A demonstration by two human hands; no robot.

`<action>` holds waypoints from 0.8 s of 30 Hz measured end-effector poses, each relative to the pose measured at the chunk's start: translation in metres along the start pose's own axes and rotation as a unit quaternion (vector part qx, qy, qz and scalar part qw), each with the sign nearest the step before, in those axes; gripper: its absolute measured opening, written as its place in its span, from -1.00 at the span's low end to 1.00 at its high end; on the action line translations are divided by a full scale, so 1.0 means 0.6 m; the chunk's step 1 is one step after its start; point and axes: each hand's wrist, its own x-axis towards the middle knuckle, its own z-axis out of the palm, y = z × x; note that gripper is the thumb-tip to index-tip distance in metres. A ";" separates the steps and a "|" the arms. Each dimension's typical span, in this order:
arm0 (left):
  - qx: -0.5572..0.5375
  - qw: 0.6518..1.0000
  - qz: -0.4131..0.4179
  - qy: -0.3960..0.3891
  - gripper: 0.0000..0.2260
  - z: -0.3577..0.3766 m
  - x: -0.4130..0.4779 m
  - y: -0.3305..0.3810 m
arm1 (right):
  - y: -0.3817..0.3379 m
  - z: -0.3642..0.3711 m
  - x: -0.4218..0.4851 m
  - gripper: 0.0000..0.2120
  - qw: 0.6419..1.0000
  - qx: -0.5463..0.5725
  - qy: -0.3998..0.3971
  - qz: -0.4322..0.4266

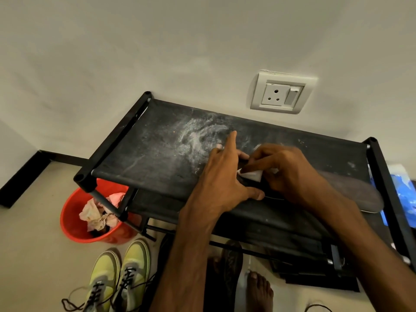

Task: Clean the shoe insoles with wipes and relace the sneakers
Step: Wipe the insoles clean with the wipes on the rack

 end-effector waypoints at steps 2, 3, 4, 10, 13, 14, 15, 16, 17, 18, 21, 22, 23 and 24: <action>-0.001 1.000 0.001 0.003 0.19 0.000 -0.001 0.000 | 0.016 -0.001 0.000 -0.53 0.999 -0.012 0.035 0.009; -0.001 1.000 0.002 0.003 0.17 0.001 -0.002 0.000 | 0.019 -0.002 -0.001 -0.51 0.999 -0.014 0.046 0.011; -0.002 1.000 0.002 0.003 0.16 0.001 -0.002 0.000 | 0.016 -0.001 -0.001 -0.51 0.999 -0.011 0.046 0.010; 0.003 1.000 -0.002 0.006 0.14 0.006 0.002 0.001 | -0.023 0.009 -0.003 -0.64 0.999 0.033 -0.026 -0.019; 0.004 1.000 -0.005 0.008 0.14 0.006 0.000 0.003 | 0.013 -0.001 0.000 -0.48 0.999 0.011 0.036 0.007; 0.005 1.000 -0.005 0.008 0.14 0.006 0.000 0.003 | 0.018 -0.003 -0.001 -0.48 0.999 0.005 0.048 0.011; 0.006 1.000 -0.006 0.007 0.15 0.006 0.000 0.004 | 0.015 -0.002 0.000 -0.50 0.999 0.001 0.049 0.009; 0.007 1.000 -0.007 0.006 0.15 0.005 0.000 0.003 | 0.005 0.000 -0.001 -0.53 0.999 0.000 0.040 0.003; 0.005 1.000 -0.009 0.004 0.15 0.006 0.001 0.003 | -0.008 0.005 -0.001 -0.56 1.000 0.005 0.024 -0.003; 0.004 1.000 -0.011 0.003 0.15 0.005 0.002 0.004 | -0.021 0.009 -0.002 -0.57 1.000 0.013 0.005 -0.009; 0.003 1.000 -0.014 0.001 0.14 0.005 0.002 0.007 | -0.023 0.007 0.000 -0.56 1.000 0.013 -0.019 -0.008; 0.008 1.000 -0.014 0.002 0.14 0.005 0.001 0.007 | -0.011 0.004 0.001 -0.55 1.000 0.003 -0.010 0.003; 0.012 1.000 -0.014 0.004 0.14 0.005 0.000 0.008 | 0.001 0.000 0.002 -0.54 1.000 -0.006 0.003 0.015; 0.013 1.000 -0.013 0.005 0.13 0.005 0.001 0.008 | 0.008 -0.004 0.002 -0.53 1.000 -0.013 0.012 0.025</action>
